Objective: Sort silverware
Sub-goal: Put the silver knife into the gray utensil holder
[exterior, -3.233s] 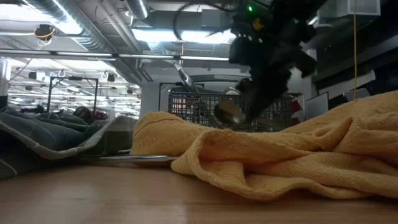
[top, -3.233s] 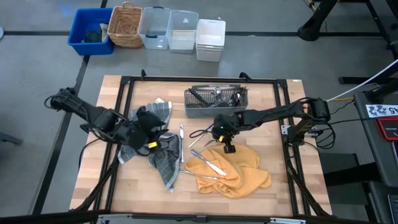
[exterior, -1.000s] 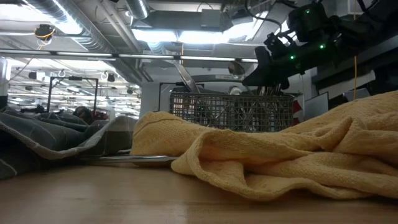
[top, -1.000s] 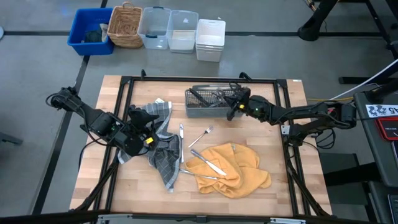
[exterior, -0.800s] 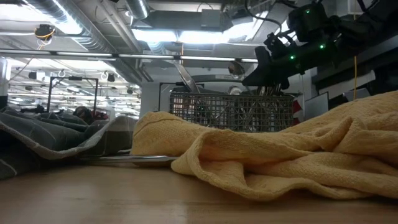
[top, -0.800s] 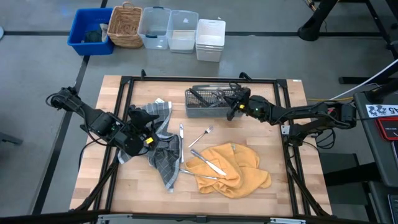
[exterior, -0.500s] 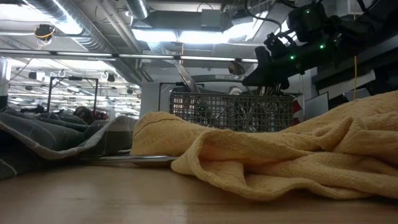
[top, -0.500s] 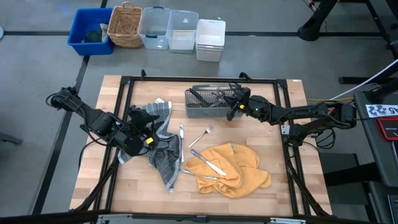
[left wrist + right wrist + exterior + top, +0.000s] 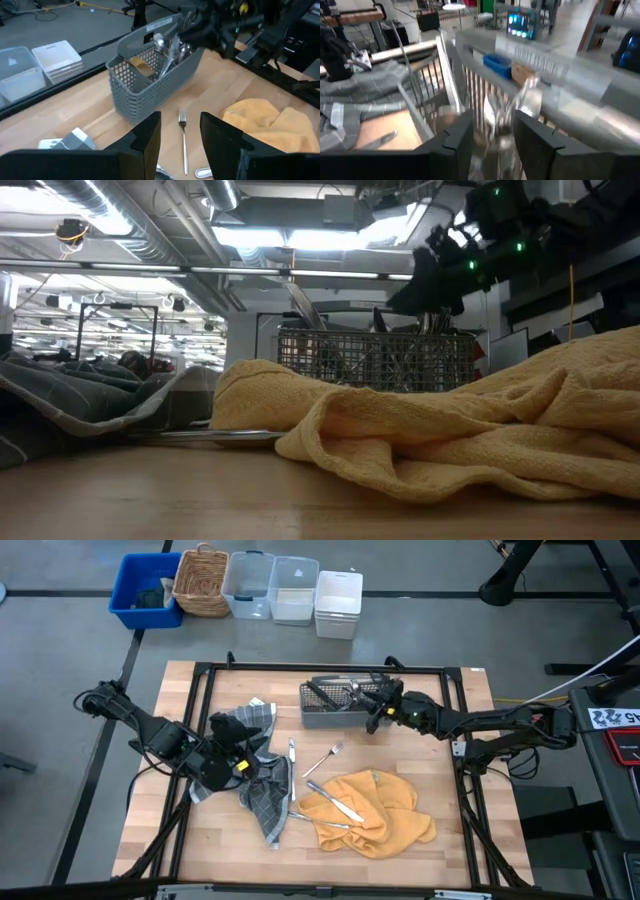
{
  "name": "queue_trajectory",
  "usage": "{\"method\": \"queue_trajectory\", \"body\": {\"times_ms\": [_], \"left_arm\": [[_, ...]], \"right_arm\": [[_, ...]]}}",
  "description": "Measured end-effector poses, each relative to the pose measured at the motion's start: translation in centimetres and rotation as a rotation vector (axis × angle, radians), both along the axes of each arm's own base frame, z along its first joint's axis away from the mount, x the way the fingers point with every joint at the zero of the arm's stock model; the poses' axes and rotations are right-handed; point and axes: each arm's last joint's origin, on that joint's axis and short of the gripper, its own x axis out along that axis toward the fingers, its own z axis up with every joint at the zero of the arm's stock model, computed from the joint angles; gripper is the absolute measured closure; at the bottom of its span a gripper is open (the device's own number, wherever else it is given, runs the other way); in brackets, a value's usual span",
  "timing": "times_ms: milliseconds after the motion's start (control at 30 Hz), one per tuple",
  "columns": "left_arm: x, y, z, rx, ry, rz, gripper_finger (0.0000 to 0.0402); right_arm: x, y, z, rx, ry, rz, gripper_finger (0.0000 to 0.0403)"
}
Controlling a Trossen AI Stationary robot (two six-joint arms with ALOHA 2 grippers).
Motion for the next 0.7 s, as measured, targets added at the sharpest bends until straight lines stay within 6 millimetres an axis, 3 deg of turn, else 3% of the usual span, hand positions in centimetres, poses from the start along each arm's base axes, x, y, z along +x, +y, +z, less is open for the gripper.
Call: {"method": "queue_trajectory", "body": {"times_ms": [200,433,700], "left_arm": [[2.4,0.7,-0.8,-0.141,0.051,-0.043,0.0274],[5.8,3.4,-2.3,-0.352,0.115,-0.060,0.0274],[10.1,5.5,-4.9,-0.482,0.141,-0.089,0.0274]], "right_arm": [[-0.5,0.2,3.7,-0.070,0.025,0.016,0.0263],[-1.7,0.5,7.7,-0.080,0.040,0.025,0.0262],[-2.4,1.0,9.2,-0.061,0.037,0.113,0.0262]]}}
